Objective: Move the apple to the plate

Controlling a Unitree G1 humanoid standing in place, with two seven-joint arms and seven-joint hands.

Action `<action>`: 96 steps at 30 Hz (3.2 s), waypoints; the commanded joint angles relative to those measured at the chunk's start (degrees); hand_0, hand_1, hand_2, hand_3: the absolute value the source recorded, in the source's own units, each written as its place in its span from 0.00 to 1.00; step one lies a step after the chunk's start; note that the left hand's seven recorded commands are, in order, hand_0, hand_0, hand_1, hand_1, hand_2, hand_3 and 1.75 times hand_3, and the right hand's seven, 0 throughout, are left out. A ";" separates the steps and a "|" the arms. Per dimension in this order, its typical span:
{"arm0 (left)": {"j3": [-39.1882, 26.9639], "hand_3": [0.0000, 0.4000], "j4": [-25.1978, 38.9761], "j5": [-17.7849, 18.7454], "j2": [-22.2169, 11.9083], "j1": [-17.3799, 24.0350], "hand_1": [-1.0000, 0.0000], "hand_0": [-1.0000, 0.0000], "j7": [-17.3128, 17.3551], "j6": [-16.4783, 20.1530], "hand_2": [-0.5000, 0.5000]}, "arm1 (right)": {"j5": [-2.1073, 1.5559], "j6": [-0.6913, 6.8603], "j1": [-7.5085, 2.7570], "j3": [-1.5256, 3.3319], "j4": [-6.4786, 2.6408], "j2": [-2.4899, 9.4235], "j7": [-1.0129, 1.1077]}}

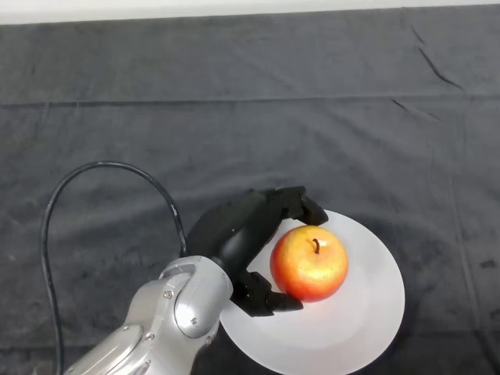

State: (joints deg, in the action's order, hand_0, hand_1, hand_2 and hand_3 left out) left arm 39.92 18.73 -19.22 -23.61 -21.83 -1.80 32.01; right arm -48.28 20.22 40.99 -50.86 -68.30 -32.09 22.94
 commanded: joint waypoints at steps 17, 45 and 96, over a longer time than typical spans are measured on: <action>-11.99 0.00 -3.28 -3.45 -0.70 2.93 1.00 1.00 -13.92 -11.27 0.50 | -0.91 -0.36 -0.18 -1.07 -0.03 -0.70 0.15; -43.60 0.00 -7.14 11.08 -2.36 16.44 1.00 1.00 -24.35 -28.34 0.50 | -0.88 -0.36 -0.37 -0.97 0.50 -0.46 -0.05; -66.22 0.00 -44.42 34.52 1.23 14.94 1.00 1.00 -26.90 -60.04 0.50 | -0.97 -0.29 -0.28 -1.03 0.27 -0.60 -0.02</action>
State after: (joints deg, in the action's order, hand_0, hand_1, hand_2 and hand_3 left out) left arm -23.53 -23.00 14.55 -22.60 -5.08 -28.89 -26.72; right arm -48.28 20.21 40.99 -50.85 -68.29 -32.08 22.92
